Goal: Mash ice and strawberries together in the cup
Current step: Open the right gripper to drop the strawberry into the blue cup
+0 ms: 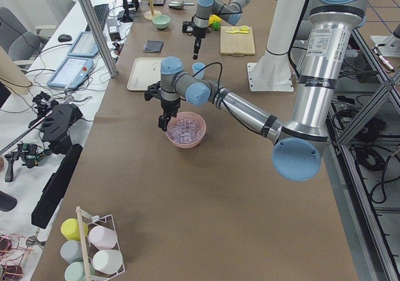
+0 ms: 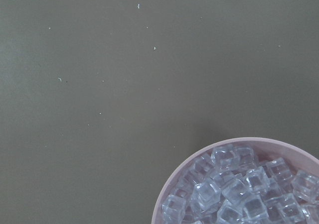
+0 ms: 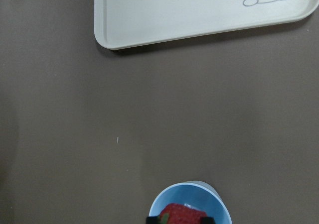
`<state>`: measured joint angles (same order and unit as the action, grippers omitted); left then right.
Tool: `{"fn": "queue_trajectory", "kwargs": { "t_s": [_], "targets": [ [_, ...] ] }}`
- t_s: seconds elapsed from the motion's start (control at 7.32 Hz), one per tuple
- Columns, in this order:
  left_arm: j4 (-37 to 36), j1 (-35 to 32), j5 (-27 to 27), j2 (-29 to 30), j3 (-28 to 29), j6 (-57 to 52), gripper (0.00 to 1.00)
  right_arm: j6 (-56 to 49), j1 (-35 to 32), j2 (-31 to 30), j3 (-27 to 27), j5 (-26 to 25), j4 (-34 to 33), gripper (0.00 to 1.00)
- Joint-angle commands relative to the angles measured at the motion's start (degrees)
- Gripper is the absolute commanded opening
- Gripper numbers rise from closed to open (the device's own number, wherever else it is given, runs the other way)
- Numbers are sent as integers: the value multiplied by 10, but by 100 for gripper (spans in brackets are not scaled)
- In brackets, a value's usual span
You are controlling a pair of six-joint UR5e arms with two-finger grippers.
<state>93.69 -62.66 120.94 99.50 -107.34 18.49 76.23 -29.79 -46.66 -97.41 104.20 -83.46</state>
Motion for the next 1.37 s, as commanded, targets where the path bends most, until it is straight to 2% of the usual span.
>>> {"fn": "queue_trajectory", "kwargs": {
  "t_s": [0.0,0.14,0.27,0.55,0.68,0.82,0.96,1.23],
  "targets": [
    [-1,0,1,1,1,1,97,1,9,-1,4,-2,0,19],
    [-1,0,0,1,2,1,97,6,12,1,14,-14,1,99],
    [-1,0,0,1,0,1,97,8,25,-3,17,-31,1,100],
    [-1,0,1,2,-1,2,97,4,22,-1,10,-25,1,100],
    [-3,0,0,5,0,2,97,1,-5,-13,-14,11,-7,100],
    [-3,-3,0,5,0,2,97,-3,-47,-38,-30,76,-7,100],
    [-4,-12,1,3,0,1,97,-36,-87,-67,-43,117,-8,100],
    [-7,-47,27,-4,-2,-4,97,-153,-161,-137,-50,165,-7,100]
  ]
}}
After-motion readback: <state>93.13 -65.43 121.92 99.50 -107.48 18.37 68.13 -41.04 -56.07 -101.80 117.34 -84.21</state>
